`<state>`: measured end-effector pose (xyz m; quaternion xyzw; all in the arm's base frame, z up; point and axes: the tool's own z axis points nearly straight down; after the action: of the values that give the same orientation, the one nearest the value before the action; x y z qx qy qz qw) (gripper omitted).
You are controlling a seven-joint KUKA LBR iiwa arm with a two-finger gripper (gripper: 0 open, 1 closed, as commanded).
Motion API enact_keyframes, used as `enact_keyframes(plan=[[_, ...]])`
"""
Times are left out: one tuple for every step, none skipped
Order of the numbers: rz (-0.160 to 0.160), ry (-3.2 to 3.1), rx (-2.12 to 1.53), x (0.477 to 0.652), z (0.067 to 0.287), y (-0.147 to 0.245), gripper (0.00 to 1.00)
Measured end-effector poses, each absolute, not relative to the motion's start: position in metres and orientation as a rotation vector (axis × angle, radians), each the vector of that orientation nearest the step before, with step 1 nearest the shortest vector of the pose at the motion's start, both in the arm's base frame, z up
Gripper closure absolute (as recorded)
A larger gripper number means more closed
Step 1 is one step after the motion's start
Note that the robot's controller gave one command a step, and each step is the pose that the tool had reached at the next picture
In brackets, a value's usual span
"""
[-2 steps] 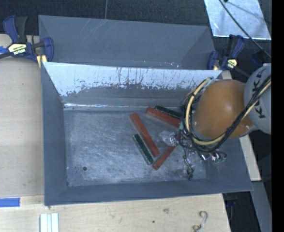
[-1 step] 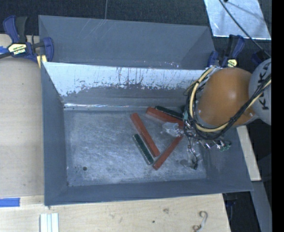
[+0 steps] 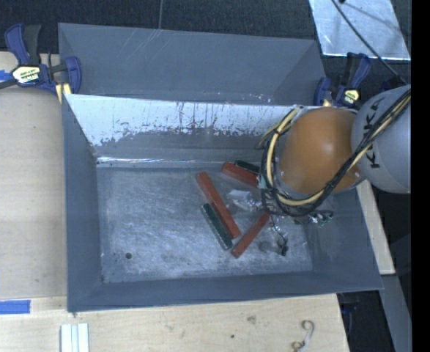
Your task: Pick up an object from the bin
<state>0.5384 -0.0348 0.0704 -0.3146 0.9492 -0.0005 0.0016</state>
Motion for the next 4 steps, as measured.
enact_keyframes(plan=[[-0.001, 2.98, -0.979, 0.539, 0.07, -0.035, 0.0], [-0.001, 2.98, -0.978, 0.54, 0.071, -0.035, 1.0], [-0.001, 2.982, -0.972, 0.54, 0.074, -0.036, 1.0], [-0.002, 2.983, -0.966, 0.542, 0.082, -0.036, 1.0]])
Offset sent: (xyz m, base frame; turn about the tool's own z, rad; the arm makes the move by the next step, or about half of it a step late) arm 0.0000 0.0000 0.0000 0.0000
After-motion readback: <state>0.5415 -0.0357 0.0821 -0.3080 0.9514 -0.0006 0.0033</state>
